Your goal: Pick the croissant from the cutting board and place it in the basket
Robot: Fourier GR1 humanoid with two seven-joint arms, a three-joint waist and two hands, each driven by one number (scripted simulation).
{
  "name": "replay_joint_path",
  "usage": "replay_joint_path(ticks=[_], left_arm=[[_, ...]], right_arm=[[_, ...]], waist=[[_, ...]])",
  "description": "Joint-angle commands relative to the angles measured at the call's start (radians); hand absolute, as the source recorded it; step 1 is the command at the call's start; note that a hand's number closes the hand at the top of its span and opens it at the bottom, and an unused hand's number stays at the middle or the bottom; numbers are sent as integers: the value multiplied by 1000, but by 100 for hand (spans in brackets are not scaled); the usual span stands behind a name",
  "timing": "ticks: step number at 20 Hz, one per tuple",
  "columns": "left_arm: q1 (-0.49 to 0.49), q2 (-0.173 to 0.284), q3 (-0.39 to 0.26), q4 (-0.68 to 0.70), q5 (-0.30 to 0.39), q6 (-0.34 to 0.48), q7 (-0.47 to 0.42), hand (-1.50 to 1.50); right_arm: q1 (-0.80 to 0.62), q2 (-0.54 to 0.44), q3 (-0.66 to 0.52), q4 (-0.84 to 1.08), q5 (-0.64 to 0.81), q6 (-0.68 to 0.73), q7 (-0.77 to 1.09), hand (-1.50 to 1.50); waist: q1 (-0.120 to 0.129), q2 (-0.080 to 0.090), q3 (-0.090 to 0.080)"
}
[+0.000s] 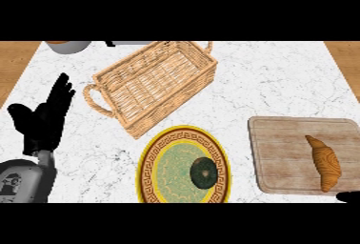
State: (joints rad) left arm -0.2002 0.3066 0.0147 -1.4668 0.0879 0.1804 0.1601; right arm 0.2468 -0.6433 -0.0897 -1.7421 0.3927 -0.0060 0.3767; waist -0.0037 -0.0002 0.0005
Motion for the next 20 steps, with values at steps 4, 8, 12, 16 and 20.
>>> replay_joint_path(ticks=[4,8,12,16,20], left_arm=[[9,-26,33,52,-28,-36,-69,0],[-41,-2,75,52,-15,-64,-8,0],[6,-38,73,20,-46,-56,-18,0],[45,-56,67,-45,-65,-58,1,0],[46,-87,61,-37,-88,-57,-15,0]], right_arm=[[-9,88,-37,87,103,-24,-135,-150],[-12,153,-25,97,168,-53,-150,-150],[-52,189,-46,55,191,6,-107,-150],[-79,221,-88,192,200,-29,-226,-150],[-61,272,-55,139,286,-20,-173,-150]], waist=[[0,0,0],[-1,0,0],[1,0,-1],[3,0,0],[2,0,-1]])
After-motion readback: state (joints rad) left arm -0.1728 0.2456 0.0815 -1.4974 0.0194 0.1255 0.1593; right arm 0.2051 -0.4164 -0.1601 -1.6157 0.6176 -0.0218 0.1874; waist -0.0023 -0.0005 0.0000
